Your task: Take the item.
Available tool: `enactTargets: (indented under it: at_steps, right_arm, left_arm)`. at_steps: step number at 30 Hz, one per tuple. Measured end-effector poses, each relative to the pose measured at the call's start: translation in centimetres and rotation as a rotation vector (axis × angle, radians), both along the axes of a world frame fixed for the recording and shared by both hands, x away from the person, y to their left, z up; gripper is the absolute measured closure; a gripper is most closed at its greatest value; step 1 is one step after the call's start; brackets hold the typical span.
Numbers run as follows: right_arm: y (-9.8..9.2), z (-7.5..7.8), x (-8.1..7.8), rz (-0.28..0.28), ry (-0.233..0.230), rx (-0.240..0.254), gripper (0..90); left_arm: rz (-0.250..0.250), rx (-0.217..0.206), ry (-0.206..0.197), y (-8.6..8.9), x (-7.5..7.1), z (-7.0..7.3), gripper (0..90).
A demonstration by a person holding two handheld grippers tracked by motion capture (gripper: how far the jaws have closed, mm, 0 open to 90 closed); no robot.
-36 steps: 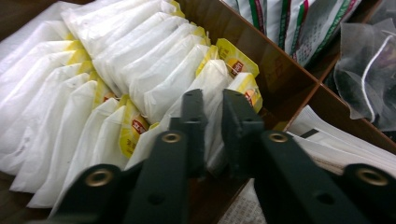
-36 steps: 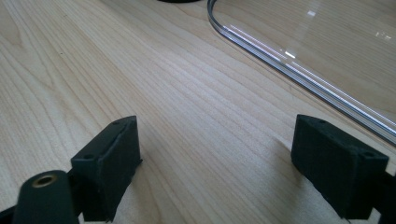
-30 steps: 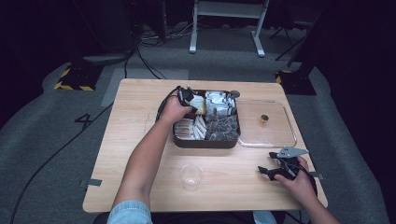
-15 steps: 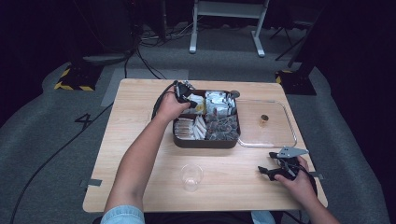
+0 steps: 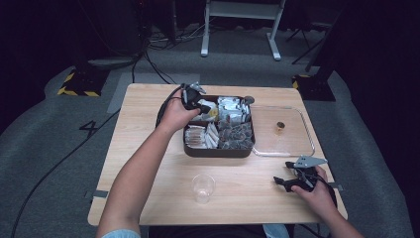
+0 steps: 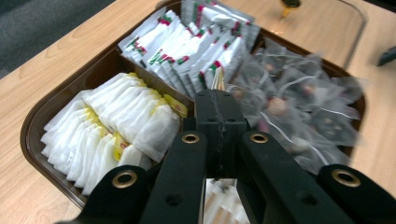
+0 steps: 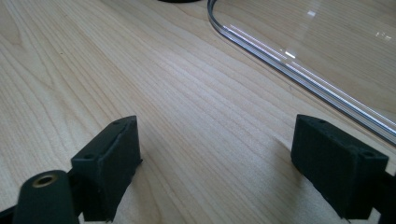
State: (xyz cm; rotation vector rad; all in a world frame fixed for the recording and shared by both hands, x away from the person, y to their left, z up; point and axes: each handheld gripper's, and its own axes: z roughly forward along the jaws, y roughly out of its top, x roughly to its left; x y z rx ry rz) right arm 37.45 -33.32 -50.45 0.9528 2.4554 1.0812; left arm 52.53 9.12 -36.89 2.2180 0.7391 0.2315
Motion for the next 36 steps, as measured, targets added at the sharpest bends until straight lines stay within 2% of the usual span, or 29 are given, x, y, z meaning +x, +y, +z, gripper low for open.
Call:
enactTargets:
  at_steps: [3, 6, 8, 9, 10, 11, 14, 15, 16, 18, 23, 24, 26, 27, 28, 30, 31, 36]
  right_arm:
    - [0.0, 0.0, 0.0, 0.000, 0.000, 0.000, 15.7]
    - [0.0, 0.0, 0.0, 0.000, 0.000, 0.000, 15.7]
    - [0.0, 0.0, 0.0, 0.000, 0.000, 0.000, 15.7]
    - [0.0, 0.0, 0.0, 0.000, 0.000, 0.000, 15.7]
    - [0.0, 0.0, 0.0, 0.000, 0.000, 0.000, 15.7]
    - [0.0, 0.0, 0.0, 0.000, 0.000, 0.000, 15.7]
    - [0.0, 0.0, 0.0, 0.000, 0.000, 0.000, 15.7]
    - [0.0, 0.0, 0.0, 0.000, 0.000, 0.000, 15.7]
    - [0.0, 0.0, 0.0, 0.000, 0.000, 0.000, 15.7]
    - [0.0, 0.0, 0.0, 0.001, 0.000, 0.000, 15.7]
    - [0.0, 0.0, 0.0, 0.001, 0.001, 0.000, 15.7]
    - [0.0, 0.0, 0.0, 0.001, 0.001, 0.000, 15.7]
    - [0.0, 0.0, 0.0, 0.000, 0.000, 0.000, 15.7]
    - [0.0, 0.0, 0.0, 0.000, 0.000, 0.000, 15.7]
    - [0.0, 0.0, 0.0, 0.001, 0.001, 0.000, 15.7]
    - [0.0, 0.0, 0.0, 0.001, 0.000, 0.000, 15.7]
    - [0.0, 0.0, 0.0, 0.000, 0.001, 0.000, 15.7]
    - [0.0, 0.0, 0.0, 0.000, 0.001, 0.000, 15.7]
  left_arm:
    - [-0.015, -0.022, -0.013, 0.2, -1.6, 0.8, 90.0]
    - [-0.025, -0.023, -0.017, 0.3, -2.4, 1.2, 90.0]
    - [-0.039, -0.024, -0.018, 0.3, -3.8, 1.7, 90.0]
    - [-0.039, -0.024, -0.018, 0.3, -3.8, 1.7, 90.0]
    - [-0.045, -0.027, -0.019, 0.4, -4.7, 2.0, 90.0]
    - [-0.045, -0.027, -0.019, 0.4, -4.7, 2.0, 90.0]
    - [-0.061, -0.039, -0.020, 0.5, -6.6, 2.5, 90.0]
    - [-0.061, -0.039, -0.020, 0.5, -6.6, 2.5, 90.0]
    - [-0.071, -0.046, -0.015, 0.5, -7.6, 2.5, 90.0]
    - [-0.079, -0.046, -0.015, 0.5, -8.1, 2.6, 90.0]
    - [-0.104, -0.070, -0.020, 0.6, -10.7, 2.5, 90.0]
    - [-0.104, -0.070, -0.020, 0.6, -10.7, 2.5, 90.0]
    - [-0.115, -0.077, -0.027, 0.7, -12.2, 2.4, 90.0]
    - [-0.115, -0.077, -0.027, 0.7, -12.2, 2.4, 90.0]
    - [-0.125, -0.087, -0.032, 0.8, -13.1, 2.3, 90.0]
    - [-0.130, -0.090, -0.039, 0.8, -13.6, 2.2, 90.0]
    - [-0.136, -0.100, -0.055, 0.8, -14.6, 2.1, 90.0]
    - [-0.143, -0.122, -0.066, 1.1, -16.5, 1.5, 90.0]
